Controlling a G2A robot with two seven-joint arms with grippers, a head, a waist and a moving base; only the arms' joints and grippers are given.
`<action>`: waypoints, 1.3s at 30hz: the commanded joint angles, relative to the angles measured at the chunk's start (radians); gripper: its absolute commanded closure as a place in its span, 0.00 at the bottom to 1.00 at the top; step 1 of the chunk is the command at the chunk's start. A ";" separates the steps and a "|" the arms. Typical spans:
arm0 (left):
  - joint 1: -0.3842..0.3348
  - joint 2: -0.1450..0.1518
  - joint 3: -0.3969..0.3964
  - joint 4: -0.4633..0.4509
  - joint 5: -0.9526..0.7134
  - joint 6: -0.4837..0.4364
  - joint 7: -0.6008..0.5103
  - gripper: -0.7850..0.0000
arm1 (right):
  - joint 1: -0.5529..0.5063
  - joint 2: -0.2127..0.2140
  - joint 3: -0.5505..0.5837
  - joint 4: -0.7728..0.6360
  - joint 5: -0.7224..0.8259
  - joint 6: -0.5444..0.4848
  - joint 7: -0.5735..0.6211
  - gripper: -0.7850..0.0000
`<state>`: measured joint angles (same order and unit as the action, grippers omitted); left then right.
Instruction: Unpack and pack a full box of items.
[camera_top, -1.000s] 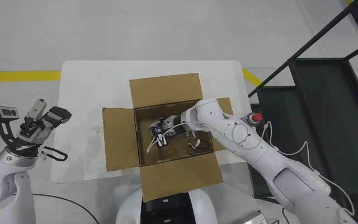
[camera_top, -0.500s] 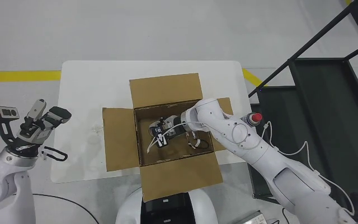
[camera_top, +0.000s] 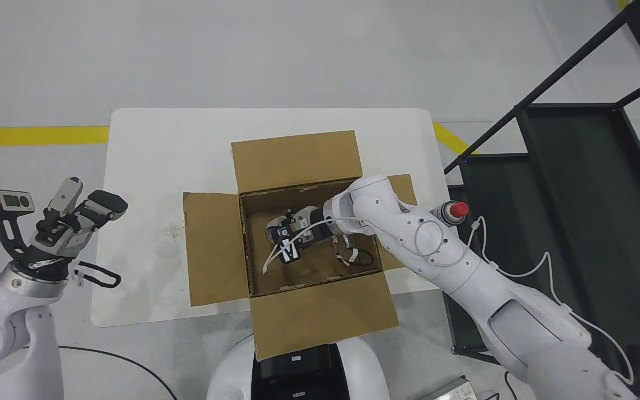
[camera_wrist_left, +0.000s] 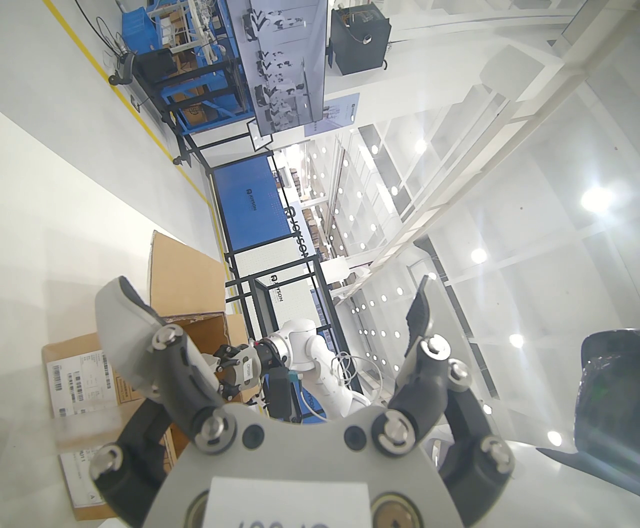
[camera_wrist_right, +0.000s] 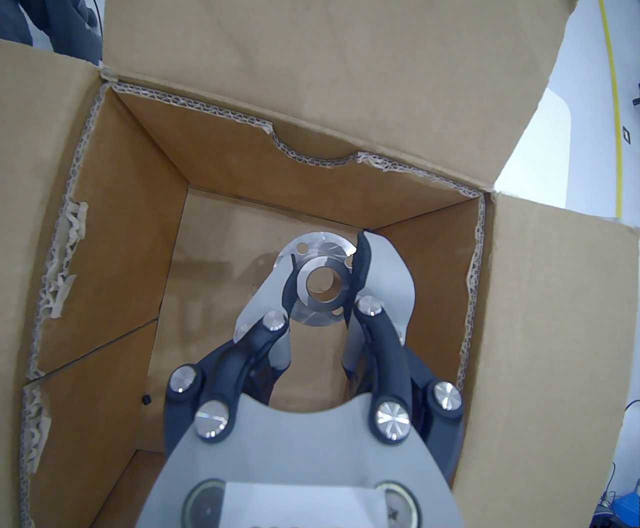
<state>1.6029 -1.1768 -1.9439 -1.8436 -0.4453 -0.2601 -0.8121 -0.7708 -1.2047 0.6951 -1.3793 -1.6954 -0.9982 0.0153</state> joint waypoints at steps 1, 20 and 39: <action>0.000 0.000 0.000 0.000 0.000 0.000 0.000 0.00 | 0.000 0.000 0.000 0.000 0.000 0.000 0.000 1.00; 0.000 0.000 0.000 0.000 0.000 0.000 0.000 0.00 | 0.000 0.000 0.000 0.000 0.000 0.000 0.000 1.00; 0.000 0.000 0.000 0.000 0.000 0.000 0.000 0.00 | -0.012 0.027 0.041 -0.045 0.017 -0.014 -0.012 1.00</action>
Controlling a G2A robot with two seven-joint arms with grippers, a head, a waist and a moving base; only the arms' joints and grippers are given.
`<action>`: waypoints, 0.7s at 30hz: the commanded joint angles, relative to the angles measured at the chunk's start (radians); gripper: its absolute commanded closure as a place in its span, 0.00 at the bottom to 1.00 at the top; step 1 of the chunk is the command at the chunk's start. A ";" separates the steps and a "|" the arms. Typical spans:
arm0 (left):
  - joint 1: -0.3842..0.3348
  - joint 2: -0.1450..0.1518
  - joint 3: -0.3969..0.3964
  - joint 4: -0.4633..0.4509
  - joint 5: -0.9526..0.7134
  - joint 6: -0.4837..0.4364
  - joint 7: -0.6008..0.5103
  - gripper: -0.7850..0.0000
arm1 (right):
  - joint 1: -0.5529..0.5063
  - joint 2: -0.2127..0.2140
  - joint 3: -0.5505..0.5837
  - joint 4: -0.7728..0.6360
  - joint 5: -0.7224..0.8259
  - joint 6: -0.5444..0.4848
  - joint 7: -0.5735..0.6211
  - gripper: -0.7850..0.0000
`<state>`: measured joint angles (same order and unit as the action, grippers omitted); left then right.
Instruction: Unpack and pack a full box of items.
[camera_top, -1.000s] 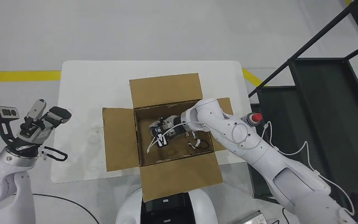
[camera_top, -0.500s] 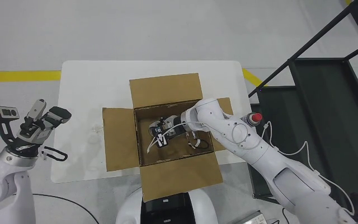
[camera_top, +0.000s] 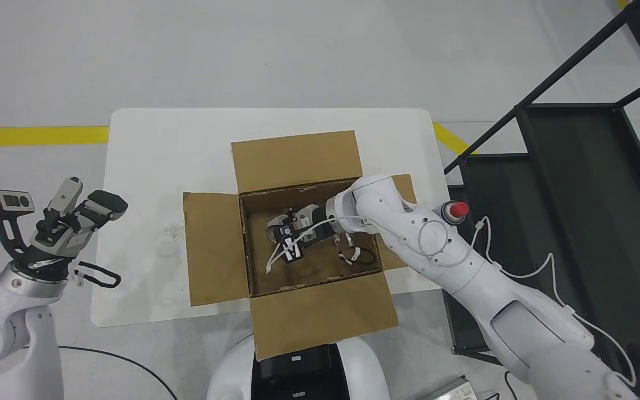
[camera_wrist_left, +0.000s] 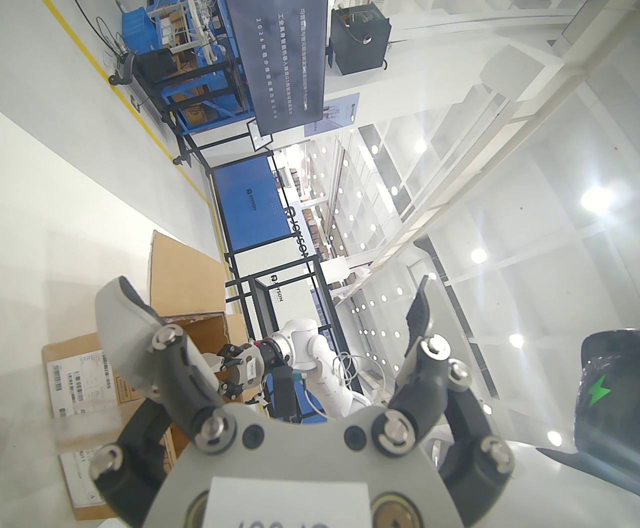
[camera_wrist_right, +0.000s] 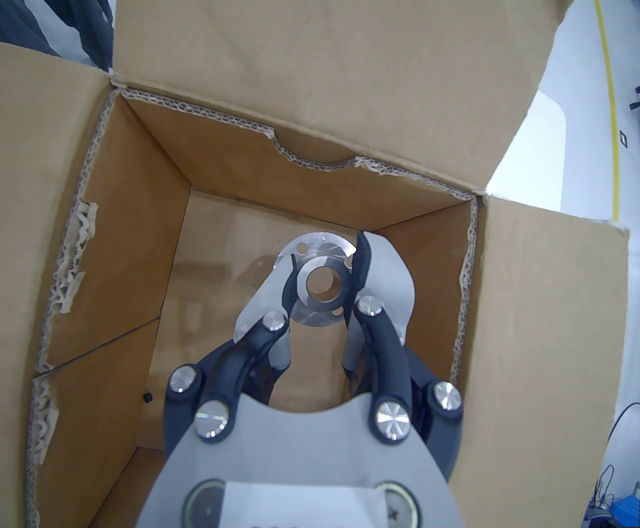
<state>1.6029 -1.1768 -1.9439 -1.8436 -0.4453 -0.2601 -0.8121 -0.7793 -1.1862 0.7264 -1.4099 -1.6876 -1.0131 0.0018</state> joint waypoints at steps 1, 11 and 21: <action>0.000 0.000 0.000 0.000 0.000 0.000 0.000 0.00 | -0.008 0.017 0.018 -0.031 0.022 0.001 0.002 1.00; 0.003 0.000 0.007 0.003 0.018 0.005 0.002 0.00 | -0.012 0.147 0.036 -0.261 0.194 0.001 0.217 1.00; -0.013 0.023 0.091 0.123 0.141 -0.022 -0.262 0.00 | -0.049 0.312 0.136 -0.482 0.502 0.001 0.435 1.00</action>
<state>1.5942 -1.1558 -1.8624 -1.7354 -0.3081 -0.2736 -1.0416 -0.8228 -0.8888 0.8542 -1.8800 -1.2076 -1.0123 0.4184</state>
